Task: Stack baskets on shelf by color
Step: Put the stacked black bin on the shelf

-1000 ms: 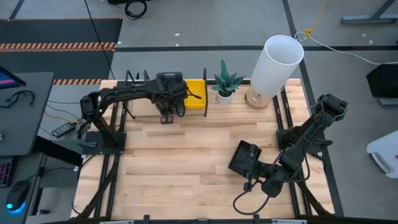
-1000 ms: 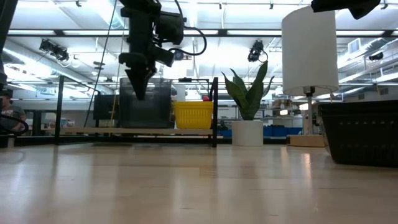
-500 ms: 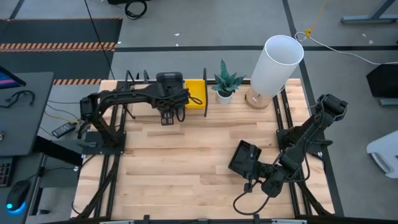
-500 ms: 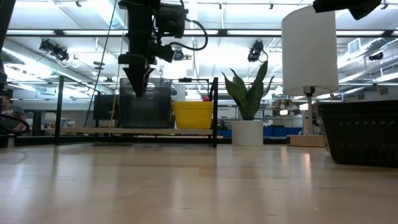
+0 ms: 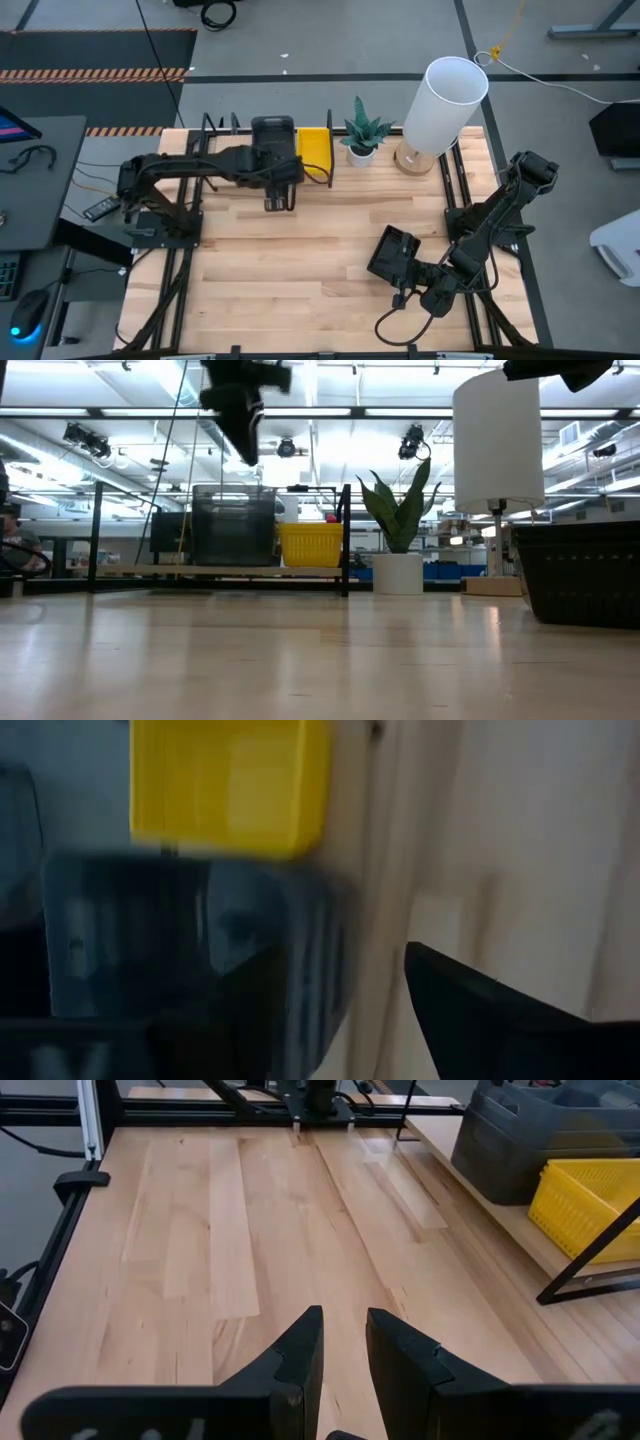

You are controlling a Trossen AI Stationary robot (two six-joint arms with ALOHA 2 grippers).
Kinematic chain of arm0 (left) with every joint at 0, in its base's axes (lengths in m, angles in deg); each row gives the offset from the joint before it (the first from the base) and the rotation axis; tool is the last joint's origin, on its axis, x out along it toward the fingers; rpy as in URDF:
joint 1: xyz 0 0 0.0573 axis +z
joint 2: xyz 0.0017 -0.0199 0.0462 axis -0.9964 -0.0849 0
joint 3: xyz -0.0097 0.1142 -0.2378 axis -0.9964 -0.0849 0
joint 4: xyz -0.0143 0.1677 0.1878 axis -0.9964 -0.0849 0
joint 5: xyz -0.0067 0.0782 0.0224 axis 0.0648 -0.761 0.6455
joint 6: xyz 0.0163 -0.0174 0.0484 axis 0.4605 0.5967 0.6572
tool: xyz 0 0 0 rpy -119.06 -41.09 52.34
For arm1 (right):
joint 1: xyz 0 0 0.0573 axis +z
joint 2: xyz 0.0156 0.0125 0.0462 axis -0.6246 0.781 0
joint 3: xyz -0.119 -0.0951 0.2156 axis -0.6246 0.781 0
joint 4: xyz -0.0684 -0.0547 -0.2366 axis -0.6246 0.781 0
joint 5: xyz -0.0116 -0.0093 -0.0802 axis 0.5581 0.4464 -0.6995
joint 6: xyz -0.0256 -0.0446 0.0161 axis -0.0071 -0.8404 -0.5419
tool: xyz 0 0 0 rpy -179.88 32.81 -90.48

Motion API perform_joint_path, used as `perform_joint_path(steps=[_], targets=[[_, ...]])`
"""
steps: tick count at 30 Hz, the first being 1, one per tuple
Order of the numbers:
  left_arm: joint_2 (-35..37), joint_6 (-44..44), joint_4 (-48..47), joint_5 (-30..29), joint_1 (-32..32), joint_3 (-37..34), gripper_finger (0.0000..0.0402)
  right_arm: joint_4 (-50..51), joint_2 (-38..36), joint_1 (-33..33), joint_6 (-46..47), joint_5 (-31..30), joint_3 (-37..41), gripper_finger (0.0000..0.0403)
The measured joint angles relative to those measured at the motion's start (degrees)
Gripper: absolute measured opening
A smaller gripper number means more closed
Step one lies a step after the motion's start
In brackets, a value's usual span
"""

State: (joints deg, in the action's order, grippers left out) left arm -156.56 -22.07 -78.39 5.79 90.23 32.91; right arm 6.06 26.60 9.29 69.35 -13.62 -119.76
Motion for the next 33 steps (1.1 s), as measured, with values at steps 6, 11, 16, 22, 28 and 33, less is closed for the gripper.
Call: perform_joint_path(steps=[6,11,16,22,28,33], targets=[[-0.1,-3.5,12.1,5.9,-6.0,0.0,0.0194,0.0,0.0,0.0,0.0,0.3,0.0,0.0085],[-0.5,-8.9,24.5,13.7,-10.5,0.1,0.0177,2.4,-0.8,1.5,0.0,-1.9,0.0,0.0085],[-1.8,-12.1,33.9,14.2,-15.0,0.0,0.0167,3.4,-4.5,5.5,-0.1,-11.7,0.0,0.0085],[-6.3,-16.2,39.5,15.6,-18.4,0.0,0.0158,10.0,-8.9,6.2,8.1,-2.1,-0.1,0.0075],[-8.4,-16.1,39.2,15.5,-20.9,0.0,0.0147,31.2,-11.4,-1.0,27.4,14.7,0.0,0.0045],[-8.3,-16.2,36.6,14.9,-22.1,0.0,0.0142,43.8,-11.5,-6.7,33.3,30.5,0.0,0.0024]])
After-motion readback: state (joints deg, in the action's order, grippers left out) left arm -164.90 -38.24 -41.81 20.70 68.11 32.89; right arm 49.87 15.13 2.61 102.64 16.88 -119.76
